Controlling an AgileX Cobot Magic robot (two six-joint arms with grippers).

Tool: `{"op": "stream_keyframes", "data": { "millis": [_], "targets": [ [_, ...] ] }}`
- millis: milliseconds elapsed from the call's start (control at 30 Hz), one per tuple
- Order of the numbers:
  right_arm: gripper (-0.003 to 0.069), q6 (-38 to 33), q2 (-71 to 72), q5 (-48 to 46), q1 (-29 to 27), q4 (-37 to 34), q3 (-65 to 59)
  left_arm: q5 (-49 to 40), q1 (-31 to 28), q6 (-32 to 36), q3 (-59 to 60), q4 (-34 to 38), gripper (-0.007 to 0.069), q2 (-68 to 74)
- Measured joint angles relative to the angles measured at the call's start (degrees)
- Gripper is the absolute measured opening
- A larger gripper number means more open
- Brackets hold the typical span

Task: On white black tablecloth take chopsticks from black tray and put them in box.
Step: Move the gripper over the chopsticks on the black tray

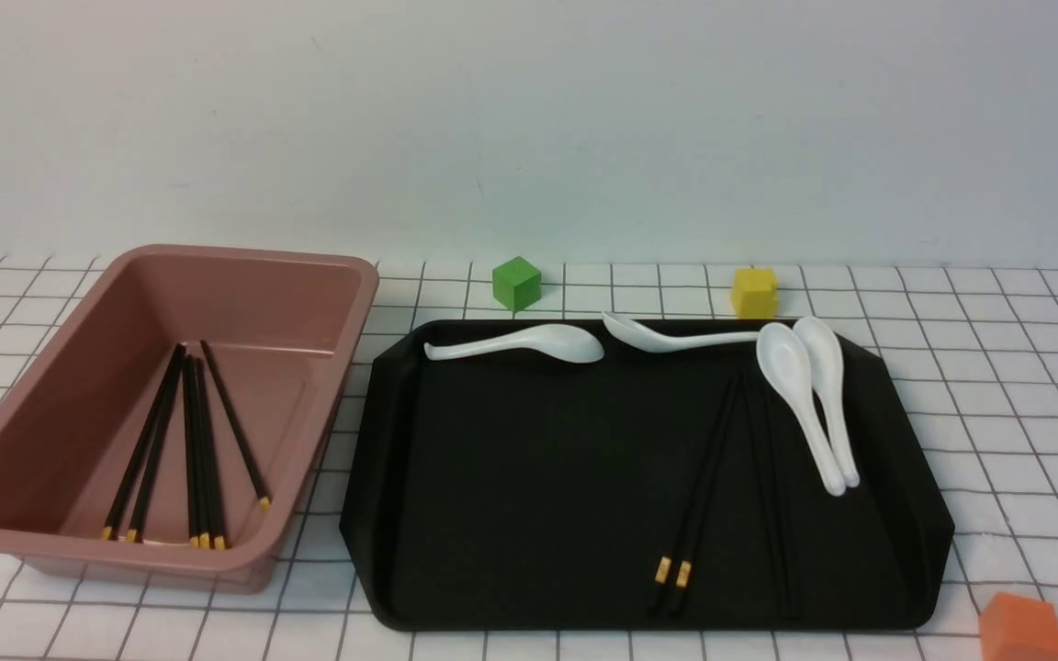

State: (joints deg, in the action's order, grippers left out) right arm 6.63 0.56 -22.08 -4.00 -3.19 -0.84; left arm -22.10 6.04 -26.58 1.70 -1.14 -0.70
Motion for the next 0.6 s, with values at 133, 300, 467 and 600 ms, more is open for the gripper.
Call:
{"op": "stream_keyframes", "data": {
  "millis": [133, 300, 467, 600],
  "targets": [
    [0.0240, 0.0, 0.0, 0.0, 0.0, 0.0, 0.0, 0.0, 0.0, 0.0, 0.0, 0.0, 0.0090, 0.0],
    [0.0240, 0.0, 0.0, 0.0, 0.0, 0.0, 0.0, 0.0, 0.0, 0.0, 0.0, 0.0, 0.0093, 0.0],
    [0.0240, 0.0, 0.0, 0.0, 0.0, 0.0, 0.0, 0.0, 0.0, 0.0, 0.0, 0.0, 0.0098, 0.0],
    [0.0240, 0.0, 0.0, 0.0, 0.0, 0.0, 0.0, 0.0, 0.0, 0.0, 0.0, 0.0, 0.0104, 0.0]
  ]
}}
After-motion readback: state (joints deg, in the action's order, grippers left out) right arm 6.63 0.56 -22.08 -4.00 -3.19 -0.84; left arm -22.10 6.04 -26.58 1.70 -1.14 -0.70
